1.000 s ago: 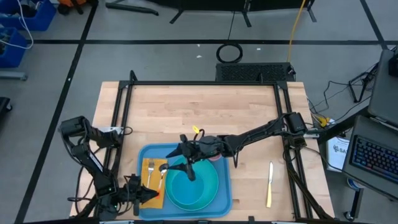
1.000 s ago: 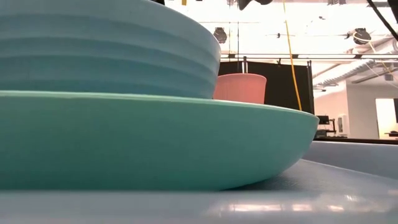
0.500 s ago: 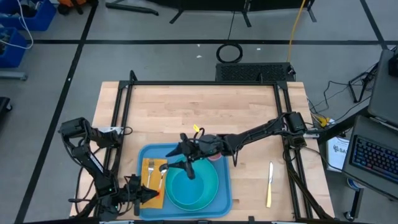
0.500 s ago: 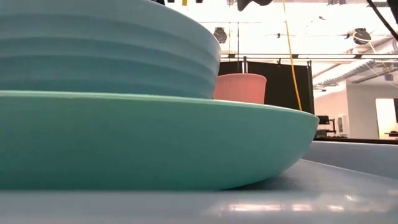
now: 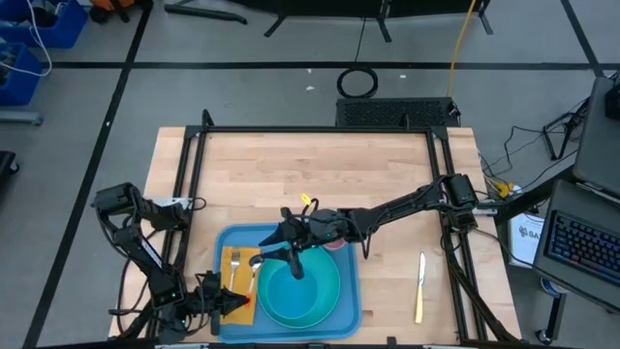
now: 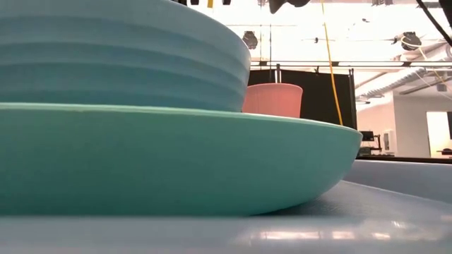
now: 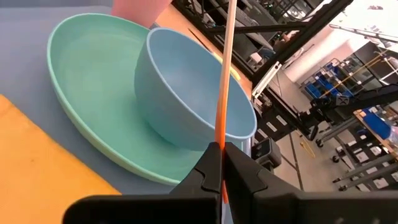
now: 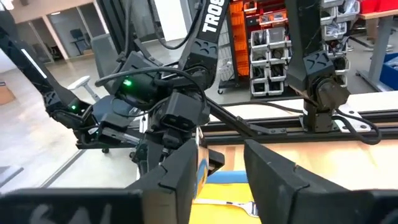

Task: Set up tray
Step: Put the orange spoon on the yellow table napkin to the right of the orange fork

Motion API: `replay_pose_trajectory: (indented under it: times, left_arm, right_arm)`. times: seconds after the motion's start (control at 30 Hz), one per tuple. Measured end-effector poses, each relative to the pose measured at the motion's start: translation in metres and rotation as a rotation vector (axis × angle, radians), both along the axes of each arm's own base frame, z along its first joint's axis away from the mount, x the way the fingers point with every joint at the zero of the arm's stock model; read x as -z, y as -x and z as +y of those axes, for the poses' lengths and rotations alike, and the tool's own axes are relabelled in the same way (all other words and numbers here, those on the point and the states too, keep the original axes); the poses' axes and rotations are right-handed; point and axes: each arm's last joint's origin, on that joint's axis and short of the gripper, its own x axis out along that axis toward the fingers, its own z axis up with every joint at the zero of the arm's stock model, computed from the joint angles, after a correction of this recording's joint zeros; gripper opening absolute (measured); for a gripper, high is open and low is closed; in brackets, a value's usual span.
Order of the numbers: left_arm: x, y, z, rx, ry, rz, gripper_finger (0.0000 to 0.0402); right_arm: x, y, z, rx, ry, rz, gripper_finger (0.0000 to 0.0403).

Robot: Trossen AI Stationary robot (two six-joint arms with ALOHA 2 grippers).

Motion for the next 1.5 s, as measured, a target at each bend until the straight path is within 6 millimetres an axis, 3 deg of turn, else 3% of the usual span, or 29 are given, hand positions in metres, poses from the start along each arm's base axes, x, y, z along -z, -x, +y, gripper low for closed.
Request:
replay_pose_trajectory:
  times: [0.33, 0.63, 0.97, 1.17, 1.5]
  left_arm:
    - [0.0, -0.003, 0.001, -0.003, -0.016, 0.003, 0.0002]
    - [0.0, -0.003, 0.002, 0.001, -0.042, 0.002, 0.0005]
    - [-0.003, 0.017, -0.007, 0.05, -0.094, -0.03, 0.0059]
    - [-0.013, 0.033, -0.01, 0.066, -0.171, -0.083, 0.0048]
    - [-0.026, 0.032, -0.015, 0.123, -0.291, -0.115, 0.0026]
  right_arm:
    - [0.001, 0.0, -0.001, -0.037, -0.017, 0.012, 0.001]
    - [0.002, 0.0, -0.003, -0.012, -0.023, 0.029, 0.0003]
    - [0.002, -0.003, -0.016, 0.048, -0.059, 0.038, 0.0]
    - [0.003, -0.005, -0.027, 0.073, -0.119, 0.061, 0.0]
    - [0.002, -0.006, -0.034, 0.129, -0.182, 0.056, 0.0]
